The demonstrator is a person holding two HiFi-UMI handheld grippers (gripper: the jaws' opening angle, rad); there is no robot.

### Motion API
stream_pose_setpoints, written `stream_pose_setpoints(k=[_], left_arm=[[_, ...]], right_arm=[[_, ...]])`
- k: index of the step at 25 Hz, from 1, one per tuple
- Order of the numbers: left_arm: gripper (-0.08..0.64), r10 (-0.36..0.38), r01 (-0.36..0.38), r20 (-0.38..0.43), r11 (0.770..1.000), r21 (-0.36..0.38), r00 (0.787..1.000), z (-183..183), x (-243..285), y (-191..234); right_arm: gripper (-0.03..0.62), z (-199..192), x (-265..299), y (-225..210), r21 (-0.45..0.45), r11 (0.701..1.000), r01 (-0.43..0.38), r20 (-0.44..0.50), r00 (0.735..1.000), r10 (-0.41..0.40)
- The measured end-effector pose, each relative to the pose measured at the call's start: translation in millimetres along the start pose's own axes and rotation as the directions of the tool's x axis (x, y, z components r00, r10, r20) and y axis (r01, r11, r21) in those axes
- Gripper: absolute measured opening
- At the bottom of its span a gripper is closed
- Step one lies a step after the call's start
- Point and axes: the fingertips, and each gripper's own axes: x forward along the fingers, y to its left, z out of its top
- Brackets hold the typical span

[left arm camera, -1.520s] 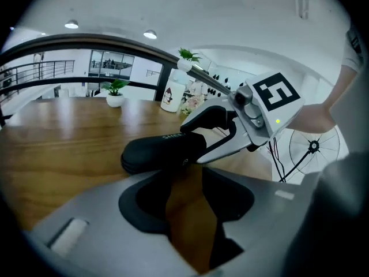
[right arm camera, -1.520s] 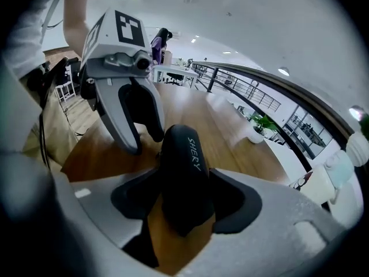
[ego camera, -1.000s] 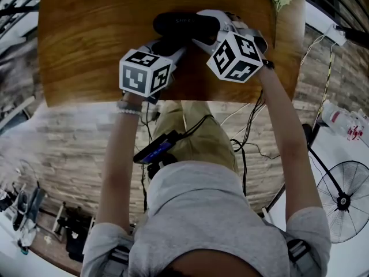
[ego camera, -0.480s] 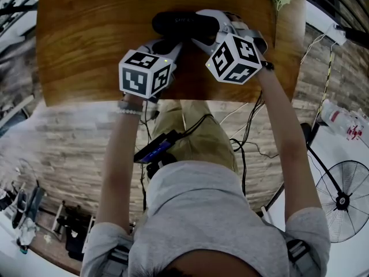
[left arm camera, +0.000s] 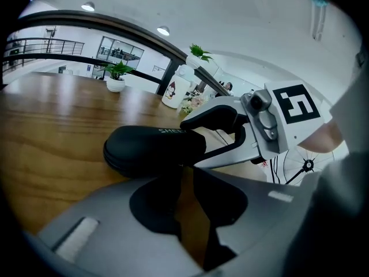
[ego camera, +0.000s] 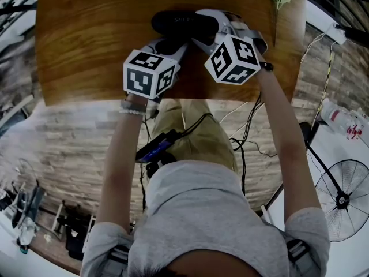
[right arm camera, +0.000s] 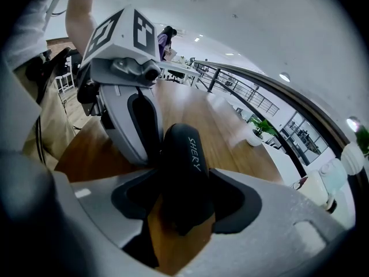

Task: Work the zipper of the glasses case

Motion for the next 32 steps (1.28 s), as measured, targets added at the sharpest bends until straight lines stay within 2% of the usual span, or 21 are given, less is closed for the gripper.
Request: stream_pose_setpoints(k=[4,8,11,17,22,32], left_arm=[[0.083,0.033,-0.033,0.010,0.999,-0.034,0.999,-1,3,3],[0.023,0.088,-0.087,0.022,0.995,-0.048,0.996,-1,2,8],[0.021,0.103,-0.103,0.019,0.995,-0.018,0.994,-2,-1,8],[0.020,0.141,-0.140,0.011,0.990,-0.033,0.990,-6,-4,11],[0.020,0.171,-0.171,0.004,0.985,-0.035,0.985,-8,-10,19],[0.021,0.262,-0.260,0.013,0.961,-0.093,0.965,-8,-30,57]], right_arm=[[0.259,0,0,0,0.000,1.000,0.003,0.000,1.000,-0.003],[0.259,0,0,1,-0.001,1.000,0.007,-0.001,1.000,-0.007],[0.258,0,0,3,-0.022,0.999,0.030,-0.013,0.999,-0.030],[0.252,-3,1,8,-0.126,0.987,0.097,-0.048,0.993,-0.103],[0.245,-6,3,11,-0.196,0.974,0.116,-0.060,0.990,-0.131],[0.242,-8,2,10,-0.211,0.969,0.132,-0.049,0.988,-0.146]])
